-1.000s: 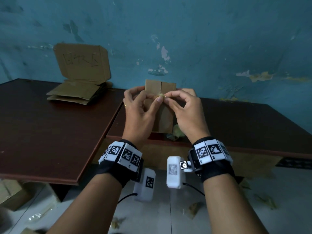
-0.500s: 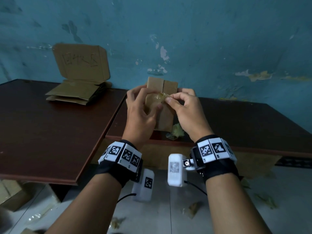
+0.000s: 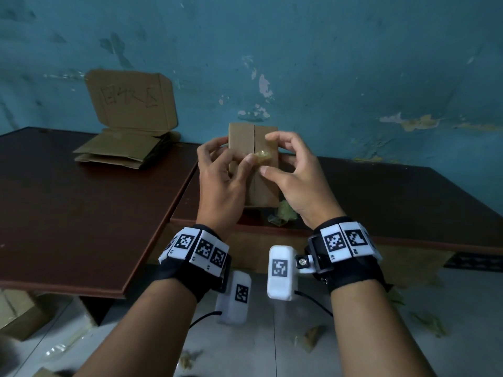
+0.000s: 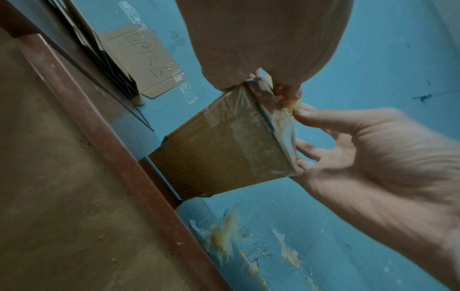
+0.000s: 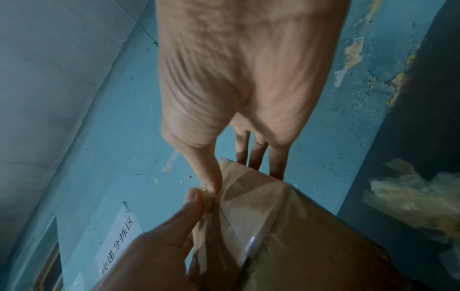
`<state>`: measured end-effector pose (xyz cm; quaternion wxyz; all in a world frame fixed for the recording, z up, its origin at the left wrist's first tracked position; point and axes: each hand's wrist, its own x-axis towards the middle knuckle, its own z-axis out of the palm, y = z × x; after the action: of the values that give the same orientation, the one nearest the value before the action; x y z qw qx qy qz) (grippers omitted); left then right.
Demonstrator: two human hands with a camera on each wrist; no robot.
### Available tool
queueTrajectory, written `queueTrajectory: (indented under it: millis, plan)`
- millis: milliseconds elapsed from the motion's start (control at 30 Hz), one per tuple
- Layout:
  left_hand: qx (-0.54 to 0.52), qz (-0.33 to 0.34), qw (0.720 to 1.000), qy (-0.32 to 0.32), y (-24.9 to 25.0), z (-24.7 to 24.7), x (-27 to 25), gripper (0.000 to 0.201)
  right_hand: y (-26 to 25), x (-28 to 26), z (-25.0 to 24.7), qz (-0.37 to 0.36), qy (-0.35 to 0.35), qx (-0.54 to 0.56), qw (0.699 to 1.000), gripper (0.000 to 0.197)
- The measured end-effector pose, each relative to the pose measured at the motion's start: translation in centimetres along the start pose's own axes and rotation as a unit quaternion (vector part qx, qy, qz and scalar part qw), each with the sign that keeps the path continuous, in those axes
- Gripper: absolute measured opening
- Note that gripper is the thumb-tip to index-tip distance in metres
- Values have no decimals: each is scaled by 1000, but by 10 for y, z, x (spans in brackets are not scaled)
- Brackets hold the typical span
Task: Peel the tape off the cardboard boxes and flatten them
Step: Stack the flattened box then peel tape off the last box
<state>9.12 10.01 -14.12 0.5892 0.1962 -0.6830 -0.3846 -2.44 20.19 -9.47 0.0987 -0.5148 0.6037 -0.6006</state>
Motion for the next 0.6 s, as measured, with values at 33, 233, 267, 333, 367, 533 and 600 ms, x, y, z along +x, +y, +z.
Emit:
queueTrajectory:
  millis: [33, 233, 267, 333, 367, 533, 600]
  plan:
    - [-2, -4, 1000, -1, -1, 0, 1, 20, 1, 1, 0, -12, -2, -19, 1000, 38]
    - [-32, -33, 999, -18, -3, -2, 3, 34, -1, 2, 1, -19, 15, -81, 996, 15]
    - [-33, -36, 999, -23, -3, -2, 3, 32, -3, 1, 1, -19, 13, -95, 995, 14]
    - [-52, -47, 997, -23, 1, -2, 1, 28, -5, 0, -1, -13, 17, -110, 994, 13]
    - [-69, -53, 996, -18, 4, -3, 1, 31, -5, -1, -2, -10, 17, -113, 993, 12]
    - [-55, -23, 996, -66, 12, -6, -1, 38, -3, 1, -3, 4, 16, -124, 992, 10]
    - [-40, -9, 996, -75, 11, -6, -1, 34, -2, 2, -3, 10, 12, -119, 993, 13]
